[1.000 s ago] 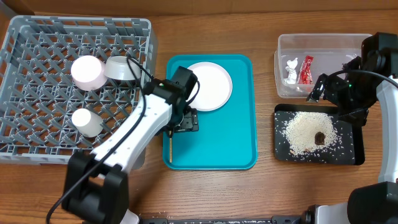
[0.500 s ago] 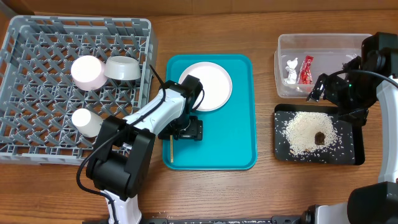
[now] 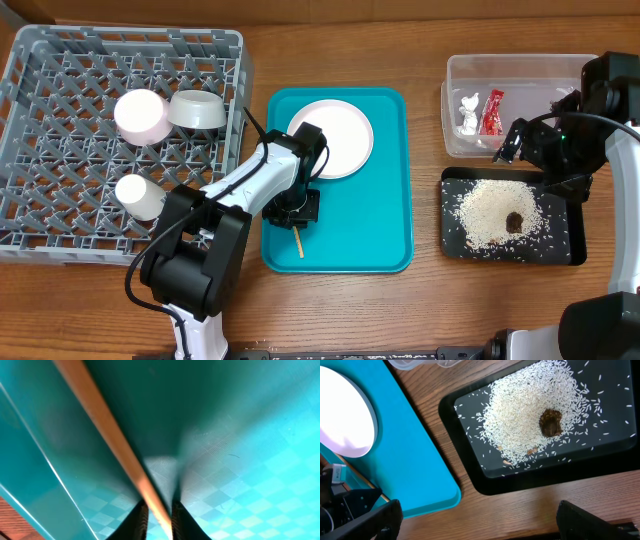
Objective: Sort waste into correct bins and load items into the dishwasher
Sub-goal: 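Grasp the wooden chopstick on the teal tray with left gripper, then drop the chopstick into the dish rack with left gripper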
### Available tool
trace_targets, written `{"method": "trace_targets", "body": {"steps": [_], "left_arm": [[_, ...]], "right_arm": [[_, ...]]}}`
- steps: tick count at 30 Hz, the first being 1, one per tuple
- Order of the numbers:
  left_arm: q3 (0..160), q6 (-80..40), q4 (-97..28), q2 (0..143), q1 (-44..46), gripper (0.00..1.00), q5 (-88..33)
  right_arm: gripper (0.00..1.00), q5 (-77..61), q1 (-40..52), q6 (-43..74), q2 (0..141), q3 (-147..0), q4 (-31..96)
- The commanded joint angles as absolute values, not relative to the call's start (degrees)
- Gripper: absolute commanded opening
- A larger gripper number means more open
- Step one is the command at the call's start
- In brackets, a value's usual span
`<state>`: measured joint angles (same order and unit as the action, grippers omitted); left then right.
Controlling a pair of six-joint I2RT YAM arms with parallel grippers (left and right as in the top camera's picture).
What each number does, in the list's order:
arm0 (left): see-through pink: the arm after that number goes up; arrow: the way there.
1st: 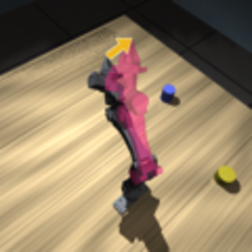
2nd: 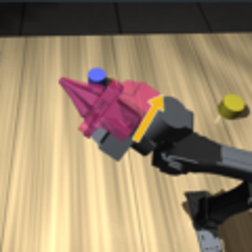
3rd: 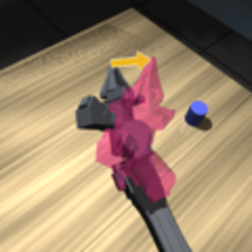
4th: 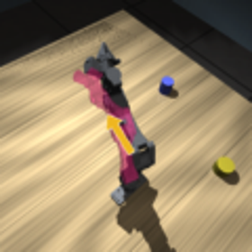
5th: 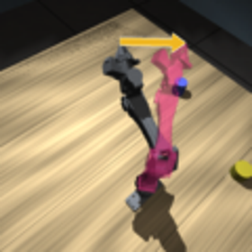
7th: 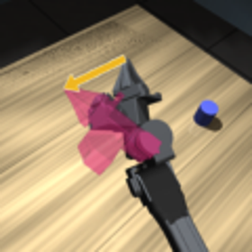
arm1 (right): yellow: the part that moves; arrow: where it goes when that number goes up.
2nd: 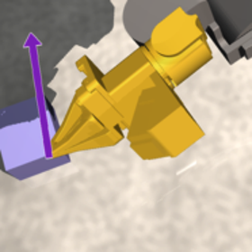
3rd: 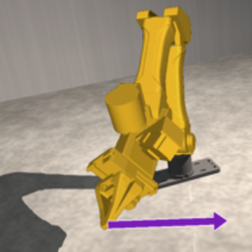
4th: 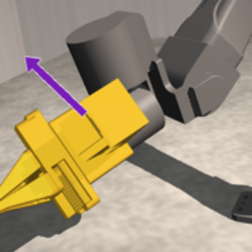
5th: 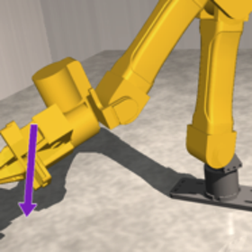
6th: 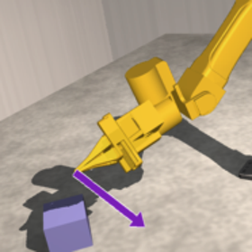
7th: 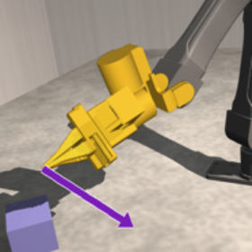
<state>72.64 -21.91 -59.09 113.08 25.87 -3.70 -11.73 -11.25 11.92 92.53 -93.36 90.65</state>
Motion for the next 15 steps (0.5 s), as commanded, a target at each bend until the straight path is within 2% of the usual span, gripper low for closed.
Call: {"method": "trace_targets", "body": {"steps": [1,3,15], "left_arm": [[72.1,-21.43,-58.87,115.2,26.17,0.09,-3.68],[72.1,-21.67,-59.13,115.2,26.17,0.04,-3.7],[72.82,-23.4,-59.99,112.29,24.82,0.04,-4.05]], "right_arm": [[1.0,-11.4,-11.33,11.51,91.94,-93.82,90.41],[1.0,-11.4,-11.33,11.51,91.94,-93.82,90.43],[1.0,-11.4,-11.33,11.51,91.94,-93.82,90.65]]}}
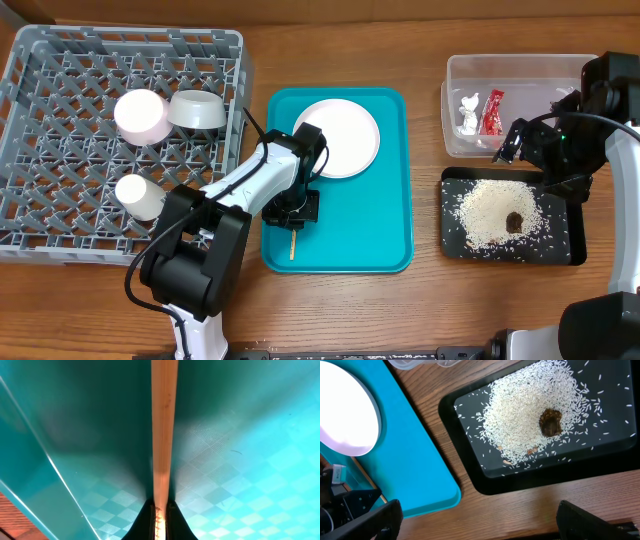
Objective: Sort waste into correct bins and load items into the dishwasher
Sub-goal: 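Drop the chopstick into the dish rack with left gripper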
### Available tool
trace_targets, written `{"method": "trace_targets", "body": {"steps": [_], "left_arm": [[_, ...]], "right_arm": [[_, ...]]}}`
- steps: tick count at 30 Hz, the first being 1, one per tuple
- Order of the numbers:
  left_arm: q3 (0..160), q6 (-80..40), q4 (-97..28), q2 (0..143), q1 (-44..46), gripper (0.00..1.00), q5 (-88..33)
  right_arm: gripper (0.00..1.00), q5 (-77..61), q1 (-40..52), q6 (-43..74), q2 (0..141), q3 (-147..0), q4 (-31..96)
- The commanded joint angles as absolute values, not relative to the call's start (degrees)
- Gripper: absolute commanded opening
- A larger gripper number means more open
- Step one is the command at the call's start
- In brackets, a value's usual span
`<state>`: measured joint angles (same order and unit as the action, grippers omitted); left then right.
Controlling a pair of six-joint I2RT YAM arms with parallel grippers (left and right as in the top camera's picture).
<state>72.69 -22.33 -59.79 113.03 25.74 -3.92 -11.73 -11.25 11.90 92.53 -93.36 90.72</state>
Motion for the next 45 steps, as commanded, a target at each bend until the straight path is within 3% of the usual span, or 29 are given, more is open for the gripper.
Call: {"method": "trace_targets", "body": {"steps": [1,11,22,30,40,42,45], "left_arm": [[73.23,-23.38,-60.31,111.53,24.38,0.04,-4.05],[82.83,-18.87,-67.59,100.66,18.74,0.04,-2.7],[90.43,-16.51,-78.83,96.68,11.53,0.04,10.94],[86.87,-9.37,-74.24,97.62,3.97,0.04,8.05],[82.3,-6.37,-67.2,99.94,3.73,0.04,8.08],[82.3,-6.39,-67.13,100.01,3.7,0.08,8.43],[82.37,-6.39,-67.29,99.96,3.7,0.34,8.88]], "right_arm": [[1.0,-11.4,-11.33,11.51,91.94,-93.82,90.72],[1.0,-11.4,-11.33,11.51,91.94,-93.82,90.78],[1.0,-11.4,-11.33,11.49,91.94,-93.82,90.74],[1.0,-11.42,-11.33,11.51,91.94,-93.82,90.76],[1.0,-11.42,-11.33,11.51,91.94,-93.82,90.8],[1.0,-11.42,-11.33,11.51,91.94,-93.82,90.8],[1.0,-11.42,-11.33,11.51,91.94,-93.82,90.78]]}}
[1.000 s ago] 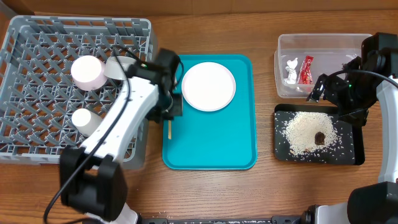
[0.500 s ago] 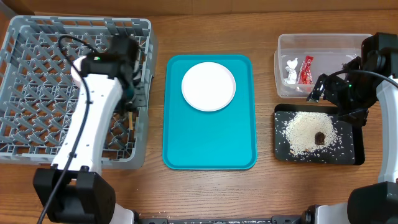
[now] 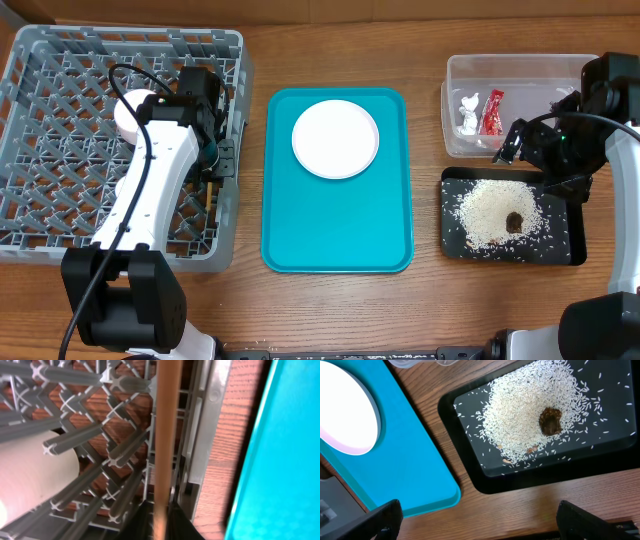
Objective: Sort waste into correct bins and load items into the dishwasher
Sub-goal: 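Drop the chopstick into the dish rack with left gripper, then grip the white plate rim on the teal tray with left gripper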
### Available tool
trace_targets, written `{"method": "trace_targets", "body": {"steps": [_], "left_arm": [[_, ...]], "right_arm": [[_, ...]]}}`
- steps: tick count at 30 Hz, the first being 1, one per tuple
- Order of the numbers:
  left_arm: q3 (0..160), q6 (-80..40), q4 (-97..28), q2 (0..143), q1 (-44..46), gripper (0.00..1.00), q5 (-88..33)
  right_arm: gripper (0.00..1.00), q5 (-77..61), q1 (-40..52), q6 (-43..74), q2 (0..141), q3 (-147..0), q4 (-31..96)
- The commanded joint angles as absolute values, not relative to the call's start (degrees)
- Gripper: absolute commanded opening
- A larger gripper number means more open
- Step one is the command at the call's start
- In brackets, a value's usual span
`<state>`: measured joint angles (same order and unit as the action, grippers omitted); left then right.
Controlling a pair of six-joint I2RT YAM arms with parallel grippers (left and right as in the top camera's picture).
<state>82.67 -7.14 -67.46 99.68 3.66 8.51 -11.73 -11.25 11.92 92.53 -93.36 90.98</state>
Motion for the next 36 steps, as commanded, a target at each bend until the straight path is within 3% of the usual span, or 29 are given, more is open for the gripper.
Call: {"method": "trace_targets", "body": {"steps": [1,3,13,17,21,28,36], "left_arm": [[82.37,-6.42,-67.37,99.96,3.73,0.44,8.97],[82.5,-6.46,-67.51,99.94,3.73,0.53,8.93],[93.56,-6.68,-71.2,98.98,8.91,0.53,2.0],[94.43,-3.66,-65.67,99.07,15.31,0.56,0.99],[93.67,-1.58,-58.76,100.07,22.28,0.68,0.99],[93.47,1.85,-49.23,106.74,32.08,0.72,1.52],[93.49,6.26,-45.98,117.82,36.45,0.76,2.28]], "right_arm": [[1.0,-11.42,-11.31,11.51,91.94,-93.82,90.76],[1.0,-11.42,-11.33,11.51,91.94,-93.82,90.76],[1.0,-11.42,-11.33,11.51,91.94,-93.82,90.45],[1.0,-11.42,-11.33,11.51,91.94,-93.82,90.26],[1.0,-11.4,-11.33,11.51,91.94,-93.82,90.28],[1.0,-11.42,-11.33,11.51,91.94,-93.82,90.32],[1.0,-11.42,-11.33,11.51,91.94,-93.82,90.39]]}}
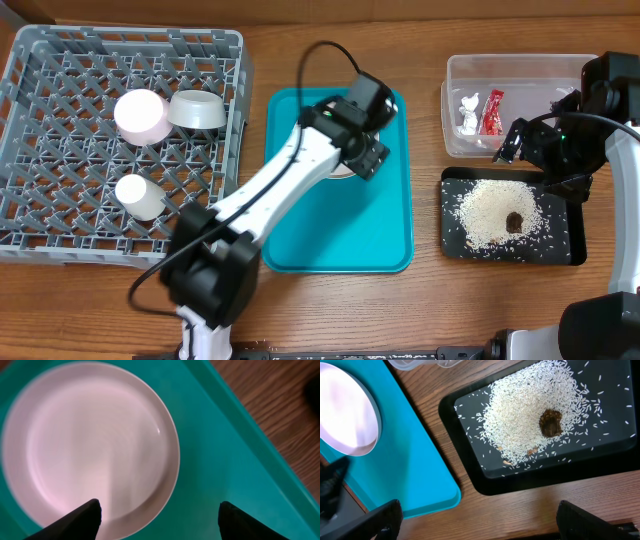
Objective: Sort waste into correct bins and load items into the dishwasher
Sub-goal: 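Grip the white plate rim on the teal tray with left gripper, then stand the white plate upright in the dish rack with left gripper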
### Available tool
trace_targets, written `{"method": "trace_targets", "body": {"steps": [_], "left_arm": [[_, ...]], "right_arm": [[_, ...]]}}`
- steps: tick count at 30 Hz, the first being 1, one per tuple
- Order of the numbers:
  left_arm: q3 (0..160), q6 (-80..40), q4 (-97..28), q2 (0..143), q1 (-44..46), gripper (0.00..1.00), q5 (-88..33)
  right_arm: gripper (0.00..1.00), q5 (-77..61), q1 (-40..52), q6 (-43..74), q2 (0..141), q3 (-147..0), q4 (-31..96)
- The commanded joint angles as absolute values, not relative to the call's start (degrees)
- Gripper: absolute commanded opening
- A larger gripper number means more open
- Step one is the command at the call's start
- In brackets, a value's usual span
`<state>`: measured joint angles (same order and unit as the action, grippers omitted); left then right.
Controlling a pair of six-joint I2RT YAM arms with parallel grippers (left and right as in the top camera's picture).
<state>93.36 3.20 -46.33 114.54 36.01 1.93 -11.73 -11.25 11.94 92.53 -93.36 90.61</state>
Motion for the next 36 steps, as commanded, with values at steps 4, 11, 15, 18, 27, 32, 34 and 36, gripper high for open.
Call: {"method": "trace_targets", "body": {"steps": [4,11,15,18,27,32,34,36], "left_arm": [[93.47,5.74,-46.83,122.72,36.42,0.73,3.53],[93.49,4.67,-51.94,125.32,36.95,0.43,3.03],[93.49,3.84,-53.63,125.23,37.69,0.21,1.43],[93.49,3.66,-53.84,125.23,38.37,0.05,1.41],[99.72,-4.54,-60.49,123.04,38.65,0.04,1.41],[106.41,-9.02,-64.01,117.6,36.16,0.04,1.41],[108.03,-9.78,-64.53,114.39,34.41,0.04,1.17],[108.6,-9.89,-64.64,110.74,31.99,0.04,-0.38]], "right_arm": [[1.0,-11.42,-11.31,11.51,91.94,-93.82,90.39],[1.0,-11.4,-11.33,11.51,91.94,-93.82,90.52],[1.0,-11.42,-11.33,11.51,91.94,-93.82,90.59],[1.0,-11.42,-11.33,11.51,91.94,-93.82,90.59],[1.0,-11.4,-11.33,11.49,91.94,-93.82,90.65],[1.0,-11.38,-11.33,11.49,91.94,-93.82,90.76],[1.0,-11.38,-11.33,11.46,91.94,-93.82,90.78],[1.0,-11.38,-11.33,11.46,91.94,-93.82,90.76]]}}
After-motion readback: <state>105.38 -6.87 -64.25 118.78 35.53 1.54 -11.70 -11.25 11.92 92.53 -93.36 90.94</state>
